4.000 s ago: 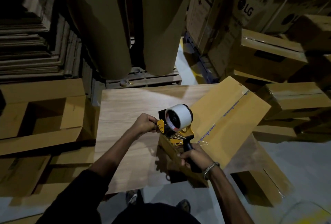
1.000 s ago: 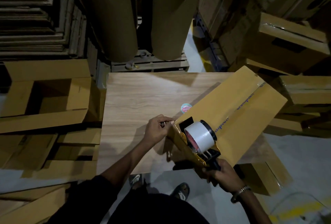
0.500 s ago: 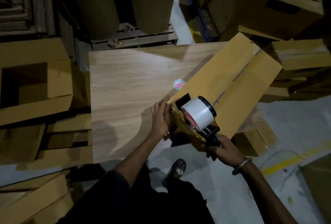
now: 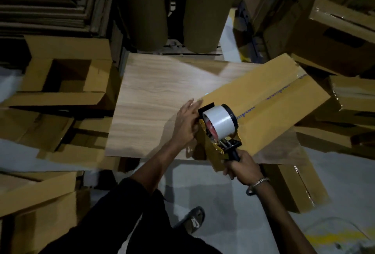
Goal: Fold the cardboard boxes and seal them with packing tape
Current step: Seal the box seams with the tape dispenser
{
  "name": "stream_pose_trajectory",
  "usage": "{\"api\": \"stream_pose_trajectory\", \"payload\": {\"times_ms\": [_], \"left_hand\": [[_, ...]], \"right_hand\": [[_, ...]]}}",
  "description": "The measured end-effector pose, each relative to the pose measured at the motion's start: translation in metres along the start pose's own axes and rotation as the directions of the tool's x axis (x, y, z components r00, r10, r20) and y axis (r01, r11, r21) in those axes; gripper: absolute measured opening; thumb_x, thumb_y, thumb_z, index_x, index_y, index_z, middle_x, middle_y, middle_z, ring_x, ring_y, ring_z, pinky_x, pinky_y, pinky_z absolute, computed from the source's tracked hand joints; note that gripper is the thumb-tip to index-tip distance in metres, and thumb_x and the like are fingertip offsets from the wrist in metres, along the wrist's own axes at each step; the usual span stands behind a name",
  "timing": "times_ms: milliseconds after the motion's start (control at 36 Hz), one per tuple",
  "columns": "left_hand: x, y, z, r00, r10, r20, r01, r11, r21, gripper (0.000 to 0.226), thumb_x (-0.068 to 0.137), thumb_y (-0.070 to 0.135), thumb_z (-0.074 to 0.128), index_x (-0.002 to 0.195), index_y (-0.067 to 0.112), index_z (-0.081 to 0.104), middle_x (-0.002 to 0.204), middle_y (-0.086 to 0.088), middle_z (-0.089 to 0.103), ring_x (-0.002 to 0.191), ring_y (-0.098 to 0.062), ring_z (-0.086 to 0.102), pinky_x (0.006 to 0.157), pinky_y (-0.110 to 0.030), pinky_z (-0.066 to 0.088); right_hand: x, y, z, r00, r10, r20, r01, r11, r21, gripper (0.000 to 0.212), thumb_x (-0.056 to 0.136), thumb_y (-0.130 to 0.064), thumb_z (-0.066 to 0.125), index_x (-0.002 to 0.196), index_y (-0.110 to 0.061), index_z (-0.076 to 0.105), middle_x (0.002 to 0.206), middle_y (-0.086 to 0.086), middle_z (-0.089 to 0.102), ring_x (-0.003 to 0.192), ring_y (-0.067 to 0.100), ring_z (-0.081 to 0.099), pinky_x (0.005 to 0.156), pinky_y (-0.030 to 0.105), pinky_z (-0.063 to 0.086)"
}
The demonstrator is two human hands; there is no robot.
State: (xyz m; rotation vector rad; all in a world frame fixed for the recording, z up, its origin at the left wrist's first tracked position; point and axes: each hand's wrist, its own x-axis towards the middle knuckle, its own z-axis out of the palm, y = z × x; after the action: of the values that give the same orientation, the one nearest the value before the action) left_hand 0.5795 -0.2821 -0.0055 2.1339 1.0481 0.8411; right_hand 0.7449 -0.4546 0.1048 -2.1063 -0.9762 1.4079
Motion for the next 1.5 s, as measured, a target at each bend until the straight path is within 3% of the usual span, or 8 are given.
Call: {"api": "stream_pose_trajectory", "payload": {"times_ms": [111, 278, 500, 667, 778, 1056, 1250, 1500], "left_hand": [[-0.004, -0.004, 0.000, 0.995, 0.098, 0.024, -0.097, 0.993, -0.067, 0.085, 0.101, 0.074, 0.016, 0.159, 0.016, 0.039, 0.171, -0.008, 0.028, 0.161, -0.037, 0.004, 0.129, -0.025, 0.000], [-0.004, -0.013, -0.001, 0.986, 0.159, 0.045, -0.159, 0.987, 0.013, 0.069, 0.111, 0.050, 0.022, 0.158, 0.001, 0.031, 0.167, -0.022, 0.030, 0.155, -0.043, 0.027, 0.124, -0.063, 0.021], [-0.006, -0.005, -0.003, 0.993, 0.122, -0.002, -0.120, 0.984, 0.135, 0.048, 0.111, 0.008, 0.039, 0.159, 0.012, 0.039, 0.170, -0.009, 0.029, 0.158, -0.019, 0.023, 0.130, -0.042, 0.016], [-0.022, 0.013, -0.003, 0.999, 0.054, 0.004, -0.053, 0.950, 0.307, 0.064, 0.108, 0.009, 0.039, 0.167, 0.021, 0.019, 0.176, -0.004, 0.010, 0.162, -0.029, 0.002, 0.124, -0.052, 0.024], [-0.053, 0.026, 0.017, 0.984, 0.143, 0.106, -0.165, 0.955, 0.244, 0.097, 0.091, -0.004, 0.061, 0.168, 0.017, 0.007, 0.176, -0.003, 0.000, 0.162, -0.025, -0.008, 0.128, -0.059, 0.018], [-0.062, 0.016, 0.024, 0.968, 0.204, 0.146, -0.234, 0.943, 0.238, 0.067, 0.110, 0.029, 0.052, 0.166, 0.013, 0.018, 0.176, -0.002, 0.002, 0.162, -0.031, -0.002, 0.124, -0.062, 0.025], [-0.061, 0.020, 0.025, 0.978, 0.173, 0.120, -0.192, 0.965, 0.177, 0.066, 0.107, 0.025, 0.060, 0.164, 0.017, 0.029, 0.175, -0.004, 0.011, 0.162, -0.029, 0.000, 0.126, -0.057, 0.021], [-0.064, 0.030, 0.024, 0.985, 0.085, 0.149, -0.123, 0.954, 0.271, 0.055, 0.114, 0.034, 0.035, 0.167, 0.026, 0.020, 0.176, -0.001, 0.005, 0.162, -0.024, -0.008, 0.125, -0.064, 0.018]], "right_hand": [[0.007, 0.002, 0.000, 1.000, -0.024, 0.008, 0.024, 1.000, -0.004, 0.014, 0.080, 0.008, 0.060, 0.087, -0.002, 0.067, 0.069, 0.022, 0.072, 0.051, 0.024, 0.060, 0.050, 0.030, 0.047], [0.005, 0.011, 0.002, 0.997, -0.080, 0.011, 0.080, 0.997, 0.013, 0.013, 0.088, 0.002, 0.066, 0.092, -0.010, 0.067, 0.069, 0.019, 0.073, 0.052, 0.024, 0.061, 0.050, 0.030, 0.049], [-0.034, 0.049, -0.014, 0.997, -0.069, -0.040, 0.068, 0.998, -0.017, 0.006, 0.091, -0.004, 0.069, 0.092, -0.010, 0.068, 0.066, 0.014, 0.072, 0.049, 0.017, 0.059, 0.048, 0.027, 0.046], [-0.037, 0.063, -0.015, 1.000, -0.001, -0.006, 0.002, 0.999, 0.052, 0.018, 0.092, 0.002, 0.066, 0.086, -0.014, 0.072, 0.065, 0.018, 0.070, 0.048, 0.018, 0.055, 0.049, 0.028, 0.044], [-0.032, 0.072, -0.016, 1.000, -0.003, 0.010, 0.002, 0.997, 0.075, 0.015, 0.092, 0.001, 0.066, 0.096, -0.010, 0.075, 0.063, 0.016, 0.069, 0.052, 0.022, 0.056, 0.054, 0.032, 0.044], [-0.029, 0.075, -0.015, 0.996, -0.069, 0.048, 0.068, 0.997, 0.029, 0.010, 0.096, -0.004, 0.067, 0.098, -0.012, 0.073, 0.065, 0.013, 0.070, 0.052, 0.018, 0.058, 0.050, 0.026, 0.046], [-0.046, 0.088, -0.029, 0.994, -0.103, 0.030, 0.104, 0.995, -0.013, 0.009, 0.095, -0.009, 0.071, 0.100, -0.016, 0.068, 0.069, 0.015, 0.073, 0.053, 0.021, 0.060, 0.051, 0.029, 0.047], [-0.069, 0.121, -0.038, 0.997, -0.054, 0.050, 0.053, 0.998, 0.020, 0.025, 0.097, -0.005, 0.068, 0.108, -0.025, 0.077, 0.067, 0.016, 0.072, 0.056, 0.025, 0.057, 0.053, 0.031, 0.047]]}}
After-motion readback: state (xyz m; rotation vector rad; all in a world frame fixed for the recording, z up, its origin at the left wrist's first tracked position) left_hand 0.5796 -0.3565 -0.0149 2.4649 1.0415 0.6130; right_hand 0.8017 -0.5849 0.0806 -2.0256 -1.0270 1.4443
